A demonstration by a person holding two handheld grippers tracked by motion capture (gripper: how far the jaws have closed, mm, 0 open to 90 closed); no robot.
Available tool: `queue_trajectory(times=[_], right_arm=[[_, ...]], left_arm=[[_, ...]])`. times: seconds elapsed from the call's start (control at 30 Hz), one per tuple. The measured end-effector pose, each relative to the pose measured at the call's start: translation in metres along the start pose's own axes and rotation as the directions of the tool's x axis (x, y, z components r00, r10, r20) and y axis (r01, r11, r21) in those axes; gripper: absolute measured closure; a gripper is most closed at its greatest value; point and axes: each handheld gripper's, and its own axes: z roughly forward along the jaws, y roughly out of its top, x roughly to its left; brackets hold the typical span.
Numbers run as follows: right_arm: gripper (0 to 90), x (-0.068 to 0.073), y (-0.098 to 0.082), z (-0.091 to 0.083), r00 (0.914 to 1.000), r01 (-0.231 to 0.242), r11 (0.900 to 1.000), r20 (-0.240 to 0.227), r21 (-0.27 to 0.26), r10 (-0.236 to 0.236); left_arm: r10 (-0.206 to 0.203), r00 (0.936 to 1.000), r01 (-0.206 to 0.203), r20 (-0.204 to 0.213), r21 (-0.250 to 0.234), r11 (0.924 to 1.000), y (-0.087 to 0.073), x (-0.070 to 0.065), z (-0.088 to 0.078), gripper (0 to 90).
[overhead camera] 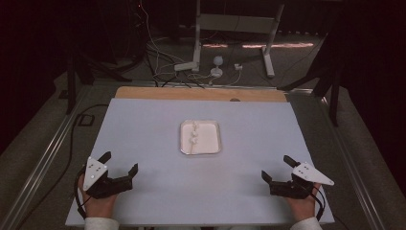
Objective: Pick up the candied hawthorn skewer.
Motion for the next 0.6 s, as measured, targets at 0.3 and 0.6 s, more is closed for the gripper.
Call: queue_trajectory(times=[0.3, 0.6], right_arm=[[0.0, -0.001, -0.001, 0.001, 0.9999, -0.008, 1.000, 0.014, -0.001, 0.008], [0.0, -0.003, -0.002, 0.001, 0.9996, -0.013, 1.000, 0.024, 0.001, 0.013]], left_arm=[[-0.003, 1.0000, 0.003, 0.002, -0.002, 1.0000, 0.004, -0.002, -0.002, 0.4], [-0.015, 0.9991, 0.015, 0.041, 0.003, 0.9999, 0.019, -0.008, 0.005, 0.4]])
